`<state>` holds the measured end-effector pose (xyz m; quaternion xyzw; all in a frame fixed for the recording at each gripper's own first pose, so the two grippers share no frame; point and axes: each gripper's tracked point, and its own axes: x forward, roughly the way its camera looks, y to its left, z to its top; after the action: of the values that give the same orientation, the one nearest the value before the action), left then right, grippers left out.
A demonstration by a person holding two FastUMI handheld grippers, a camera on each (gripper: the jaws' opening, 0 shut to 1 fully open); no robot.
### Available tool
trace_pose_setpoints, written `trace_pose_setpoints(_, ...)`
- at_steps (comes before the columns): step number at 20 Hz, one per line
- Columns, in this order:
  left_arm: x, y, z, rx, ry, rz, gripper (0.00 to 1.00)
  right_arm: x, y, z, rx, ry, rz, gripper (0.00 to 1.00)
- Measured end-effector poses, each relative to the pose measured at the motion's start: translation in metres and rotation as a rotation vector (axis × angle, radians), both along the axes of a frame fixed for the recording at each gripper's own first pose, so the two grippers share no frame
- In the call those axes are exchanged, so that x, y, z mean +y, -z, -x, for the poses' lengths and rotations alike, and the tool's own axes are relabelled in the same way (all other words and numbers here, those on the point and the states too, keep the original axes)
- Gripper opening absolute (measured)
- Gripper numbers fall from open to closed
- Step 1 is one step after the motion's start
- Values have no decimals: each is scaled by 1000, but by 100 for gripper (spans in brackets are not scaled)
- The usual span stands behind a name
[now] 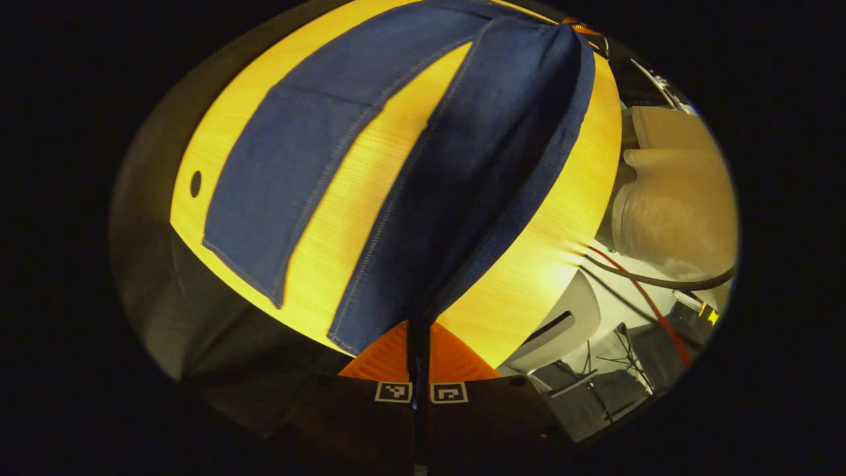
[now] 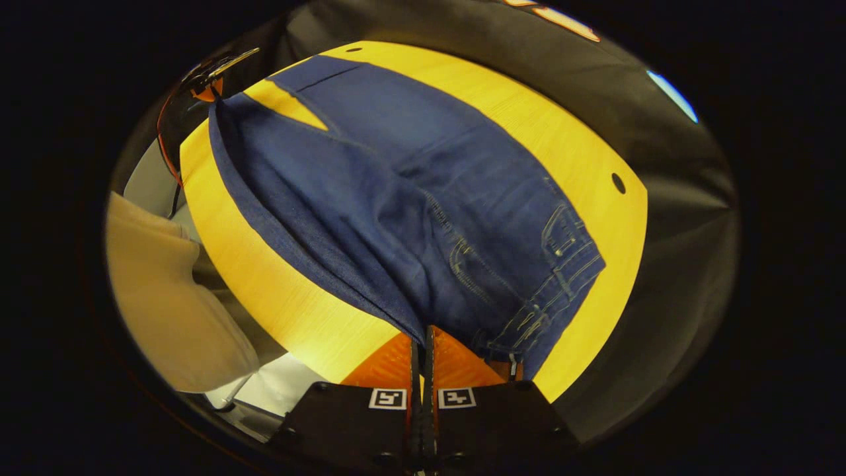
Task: Grasp the waist and the cuffs of the jeans and fold them to make the two legs overlap; first hold the waist and fold one-third of the jeans toward the cuffs, then hold the cuffs and fold the remaining one-third in the same direction to finish folding.
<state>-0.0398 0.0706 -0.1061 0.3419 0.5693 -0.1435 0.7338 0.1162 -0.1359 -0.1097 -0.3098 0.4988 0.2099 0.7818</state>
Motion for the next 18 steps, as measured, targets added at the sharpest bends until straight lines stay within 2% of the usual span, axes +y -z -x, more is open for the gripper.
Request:
trace_pose_setpoints(6,38,-55,-64,-83,7,-100,0,11,-32,-76,-92,44,-43,3)
trace_pose_setpoints(11,60,-71,-116,-163,-31,-108,0,19,-40,-141,-126,105,-120,3)
trace_pose_setpoints(15,79,-69,-146,-171,-45,-119,0,19,-30,-191,-130,178,-207,3)
trace_pose_setpoints(18,90,-64,-187,-230,-61,-134,0,16,-8,-227,-159,228,-222,3)
